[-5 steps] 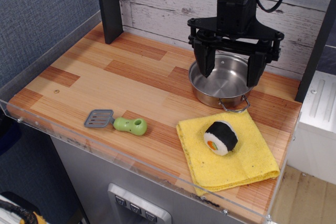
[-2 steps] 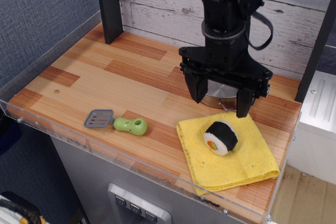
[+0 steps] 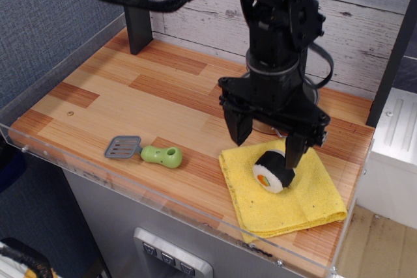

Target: Move the sushi on the top left of the table.

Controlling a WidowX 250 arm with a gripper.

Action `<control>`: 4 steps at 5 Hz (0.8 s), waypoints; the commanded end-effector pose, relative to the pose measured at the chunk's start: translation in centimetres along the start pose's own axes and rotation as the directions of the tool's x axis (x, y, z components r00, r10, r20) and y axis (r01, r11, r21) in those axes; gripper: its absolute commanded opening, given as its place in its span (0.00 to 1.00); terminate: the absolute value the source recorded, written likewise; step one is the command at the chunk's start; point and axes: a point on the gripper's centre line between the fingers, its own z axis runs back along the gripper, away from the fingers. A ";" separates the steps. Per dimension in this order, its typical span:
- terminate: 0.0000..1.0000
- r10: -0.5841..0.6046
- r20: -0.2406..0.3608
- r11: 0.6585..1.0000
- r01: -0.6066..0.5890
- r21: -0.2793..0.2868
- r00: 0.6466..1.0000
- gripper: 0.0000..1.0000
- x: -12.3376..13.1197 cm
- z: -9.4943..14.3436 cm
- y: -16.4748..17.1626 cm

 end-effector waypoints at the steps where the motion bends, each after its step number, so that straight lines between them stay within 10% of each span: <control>1: 0.00 -0.026 0.013 0.999 0.026 -0.023 1.000 1.00 -0.8 -2.1 -0.2; 3: 0.00 -0.056 0.013 0.998 0.056 -0.012 0.998 1.00 0.2 -3.1 -0.1; 4: 0.00 -0.057 0.027 0.998 0.057 0.004 0.998 0.00 0.6 -2.8 -0.2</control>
